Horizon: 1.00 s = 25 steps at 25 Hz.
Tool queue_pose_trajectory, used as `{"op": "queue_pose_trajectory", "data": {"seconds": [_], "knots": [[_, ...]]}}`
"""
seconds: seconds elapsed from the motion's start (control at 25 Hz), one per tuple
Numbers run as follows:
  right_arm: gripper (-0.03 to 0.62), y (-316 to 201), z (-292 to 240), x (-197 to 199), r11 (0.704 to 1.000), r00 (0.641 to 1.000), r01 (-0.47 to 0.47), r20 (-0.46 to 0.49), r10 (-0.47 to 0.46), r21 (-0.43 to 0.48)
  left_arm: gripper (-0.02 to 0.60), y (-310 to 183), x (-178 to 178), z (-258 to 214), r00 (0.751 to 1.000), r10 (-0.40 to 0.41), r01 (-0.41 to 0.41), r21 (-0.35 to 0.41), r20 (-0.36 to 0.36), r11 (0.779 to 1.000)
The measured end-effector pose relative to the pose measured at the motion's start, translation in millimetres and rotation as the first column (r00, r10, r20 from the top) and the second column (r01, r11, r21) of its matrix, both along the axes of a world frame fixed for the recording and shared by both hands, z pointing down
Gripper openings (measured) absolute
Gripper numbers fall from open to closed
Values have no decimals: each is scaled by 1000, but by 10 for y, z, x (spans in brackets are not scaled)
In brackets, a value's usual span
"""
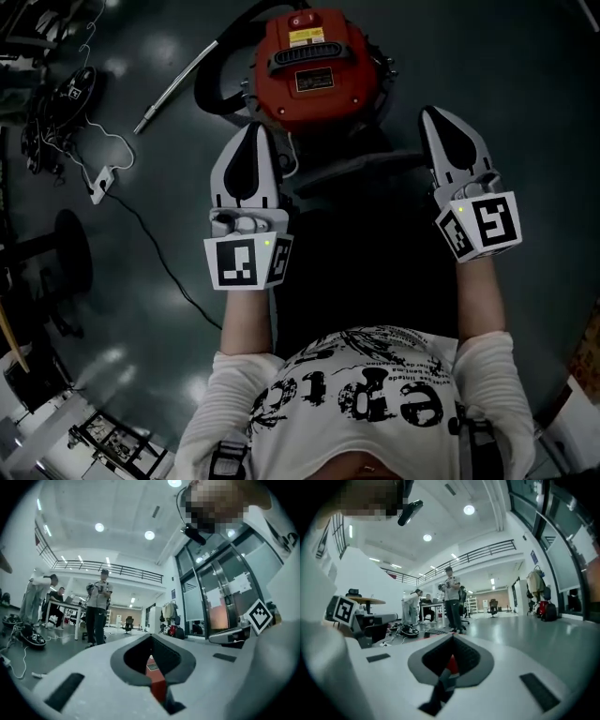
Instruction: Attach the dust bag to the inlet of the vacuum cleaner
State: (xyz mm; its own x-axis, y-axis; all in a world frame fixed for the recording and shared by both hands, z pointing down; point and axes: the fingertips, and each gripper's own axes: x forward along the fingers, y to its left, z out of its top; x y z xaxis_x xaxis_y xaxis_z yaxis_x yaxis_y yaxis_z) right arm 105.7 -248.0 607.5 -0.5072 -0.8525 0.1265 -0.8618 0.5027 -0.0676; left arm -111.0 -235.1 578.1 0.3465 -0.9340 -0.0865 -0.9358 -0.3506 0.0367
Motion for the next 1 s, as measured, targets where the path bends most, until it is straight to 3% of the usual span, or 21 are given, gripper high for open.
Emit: {"op": "queue_pose_trajectory", "data": {"seconds": [0.12, 0.36, 0.52, 0.64, 0.88, 1.0], "knots": [[3, 23, -103, -55, 999, 1000, -13, -19, 14, 42, 3, 11, 23, -52, 999, -34, 34, 1, 26, 999], [2, -11, -770, -117, 1000, 997, -10, -74, 12, 27, 4, -148, 48, -641, 992, -64, 77, -114, 112, 991], [2, 19, -1629, -24, 997, 989, -64, -133, 69, 37, 5, -4, 220, -1440, 996, 70, -55, -243, 56, 968], [2, 162, -2451, 28, 996, 989, -72, -130, 78, 47, 3, 203, 242, -2207, 996, 84, -92, -246, -42, 965], [2, 613, -3955, 82, 997, 987, -54, -151, 63, 62, 4, 610, 362, -3816, 997, 41, -30, -178, 61, 984], [2, 907, -4594, 65, 998, 985, -30, -170, 40, 58, 3, 870, 447, -4466, 996, 62, -50, -183, 60, 982]]}}
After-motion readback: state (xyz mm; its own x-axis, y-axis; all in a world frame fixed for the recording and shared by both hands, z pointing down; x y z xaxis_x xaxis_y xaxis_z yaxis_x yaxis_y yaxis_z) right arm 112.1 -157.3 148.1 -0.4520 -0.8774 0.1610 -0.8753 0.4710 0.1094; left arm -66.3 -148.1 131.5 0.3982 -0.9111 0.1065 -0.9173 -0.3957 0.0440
